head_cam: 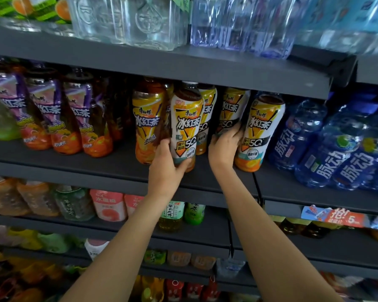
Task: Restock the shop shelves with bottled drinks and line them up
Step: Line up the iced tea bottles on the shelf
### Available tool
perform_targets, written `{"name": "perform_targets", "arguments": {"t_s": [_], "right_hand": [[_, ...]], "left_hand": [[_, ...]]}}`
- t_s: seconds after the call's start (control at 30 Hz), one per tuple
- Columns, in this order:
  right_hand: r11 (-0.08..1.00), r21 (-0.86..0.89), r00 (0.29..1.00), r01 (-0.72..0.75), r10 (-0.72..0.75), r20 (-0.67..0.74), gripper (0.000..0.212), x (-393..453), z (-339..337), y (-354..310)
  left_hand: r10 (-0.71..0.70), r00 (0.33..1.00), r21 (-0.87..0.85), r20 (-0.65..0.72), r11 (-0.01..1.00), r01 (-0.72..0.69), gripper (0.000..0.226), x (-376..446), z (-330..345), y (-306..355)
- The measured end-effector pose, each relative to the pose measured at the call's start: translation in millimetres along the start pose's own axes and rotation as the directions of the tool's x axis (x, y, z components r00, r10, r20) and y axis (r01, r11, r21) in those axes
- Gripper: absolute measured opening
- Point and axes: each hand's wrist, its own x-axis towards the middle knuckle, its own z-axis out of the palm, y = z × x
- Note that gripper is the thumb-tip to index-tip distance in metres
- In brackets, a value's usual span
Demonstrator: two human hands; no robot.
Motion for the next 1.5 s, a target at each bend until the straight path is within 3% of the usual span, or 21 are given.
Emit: {"name": "perform_targets", "arguments": {"t_s": [0.07, 0.2, 0.33, 0.6, 0.67, 0.73, 0.8, 0.9, 0.97, 1.13, 1.27, 1.5], "right_hand": [[0.995, -0.013, 0.994, -0.103, 0.104, 0.025, 0.077, 14.9, 6.5, -1.9], [0.985, -0.018, 0.985, -0.174, 0.174, 0.012, 0.070, 30.0, 8.9, 0.3], [0.994, 0.021, 0.994, -0.105, 0.105, -0.012, 0.063, 19.1, 7.3, 5.8], [0.998, 0.069, 0.995, 0.006, -0.012, 0.100, 0.068, -8.1, -16.5, 3.3], [0.986, 0.071, 0.987, 0.154, -0.157, 0.040, 0.063, -27.0, -30.0, -0.6], [0.950, 0.065, 0.943, 0.307, -0.294, -0.154, 0.057, -41.1, -47.7, 1.3], [0.971, 0.009, 0.932, 0.239, -0.227, -0.281, 0.064, -35.0, -61.8, 11.8], [0.993, 0.071, 0.990, -0.098, 0.104, -0.098, 0.087, -13.5, -68.0, 27.7], [0.977, 0.098, 0.981, -0.192, 0.191, 0.014, 0.080, -9.4, -67.2, 32.4], [0.987, 0.126, 0.995, -0.101, 0.099, 0.024, 0.056, -31.5, -67.7, 31.7], [0.982, 0.187, 0.998, -0.015, 0.003, 0.064, 0.057, -54.2, -56.8, 18.4], [0.977, 0.214, 0.995, -0.024, 0.002, 0.105, 0.063, -51.2, -46.9, 9.2]], "left_hand": [[0.006, 0.999, 0.000, 0.033, 1.000, -0.006, 0.051, 3.2, 5.2, 2.6], [0.023, 0.998, 0.012, 0.062, 1.000, -0.024, 0.053, 9.3, 14.0, 2.8], [0.027, 0.998, -0.013, 0.048, 1.000, -0.027, 0.054, 7.6, 16.2, 1.0], [0.015, 0.999, -0.034, 0.048, 0.999, -0.013, 0.055, 7.1, 16.7, 2.9], [0.010, 0.999, -0.043, 0.050, 0.999, -0.008, 0.055, 6.1, 16.0, 4.7], [0.011, 0.998, -0.049, 0.056, 0.999, -0.008, 0.054, 5.3, 15.1, 5.8], [0.005, 0.998, -0.040, 0.064, 0.999, -0.003, 0.053, 5.0, 14.7, 7.1], [0.001, 0.998, -0.037, 0.061, 0.999, 0.001, 0.051, 6.1, 15.3, 7.6], [-0.002, 0.998, -0.028, 0.066, 1.000, 0.004, 0.049, 6.8, 15.1, 7.4], [-0.006, 0.996, -0.023, 0.084, 1.000, 0.008, 0.051, 7.6, 15.7, 6.8], [-0.014, 0.995, -0.013, 0.100, 1.000, 0.015, 0.053, 8.4, 14.6, 6.9], [0.010, 0.996, -0.018, 0.084, 1.000, -0.009, 0.055, 2.0, 18.9, 11.1]]}}
